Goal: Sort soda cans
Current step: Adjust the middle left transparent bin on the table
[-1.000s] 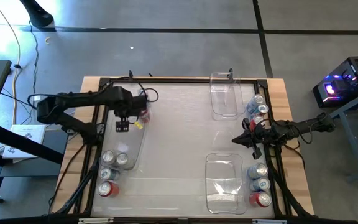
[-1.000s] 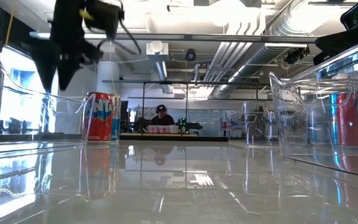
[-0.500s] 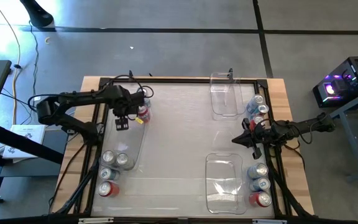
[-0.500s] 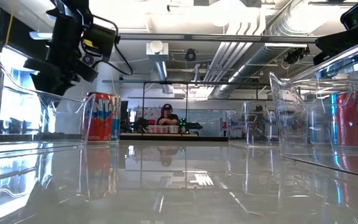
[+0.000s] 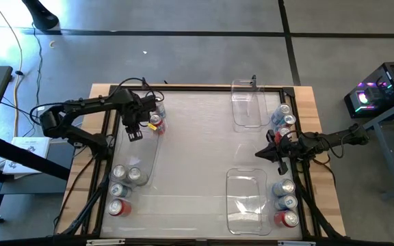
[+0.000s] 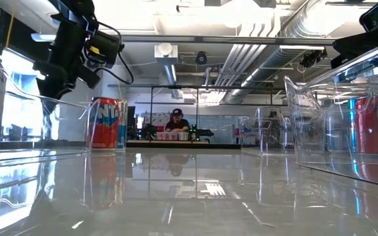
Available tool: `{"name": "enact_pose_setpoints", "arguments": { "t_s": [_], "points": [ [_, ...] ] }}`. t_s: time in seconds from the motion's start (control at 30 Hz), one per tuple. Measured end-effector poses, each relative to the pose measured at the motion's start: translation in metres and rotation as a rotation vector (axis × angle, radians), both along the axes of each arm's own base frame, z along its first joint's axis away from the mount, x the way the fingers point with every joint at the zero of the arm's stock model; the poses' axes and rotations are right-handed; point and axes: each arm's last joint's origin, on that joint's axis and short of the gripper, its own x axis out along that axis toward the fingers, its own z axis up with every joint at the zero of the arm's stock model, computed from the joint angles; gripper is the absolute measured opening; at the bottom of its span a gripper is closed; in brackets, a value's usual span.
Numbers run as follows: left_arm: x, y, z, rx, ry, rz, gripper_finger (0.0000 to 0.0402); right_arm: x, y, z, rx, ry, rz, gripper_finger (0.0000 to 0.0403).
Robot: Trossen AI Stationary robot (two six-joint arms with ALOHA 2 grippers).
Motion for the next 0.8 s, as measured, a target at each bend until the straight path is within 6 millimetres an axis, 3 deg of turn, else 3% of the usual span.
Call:
{"name": "enact_pose_setpoints", "arguments": {
  "t_s": [0.27, 0.47, 0.63, 0.8],
  "points": [
    [-0.0065, 0.0059, 0.0004, -0.005, 0.018, 0.078, 0.0034, 0.0000, 0.0000, 0.0000, 0.000, 0.000, 0.000, 0.0000],
    [-0.0088, 0.0094, 0.0007, -0.029, 0.000, 0.123, 0.0028, 0.0000, 0.0000, 0.0000, 0.000, 0.000, 0.000, 0.0000],
    [-0.0092, 0.0089, 0.0007, -0.033, 0.003, 0.133, 0.0047, 0.0000, 0.0000, 0.0000, 0.000, 0.000, 0.000, 0.0000],
    [-0.0088, 0.0089, 0.0005, -0.039, -0.006, 0.140, 0.0104, 0.0000, 0.0000, -0.0001, 0.000, 0.000, 0.000, 0.0000]
  ]
}}
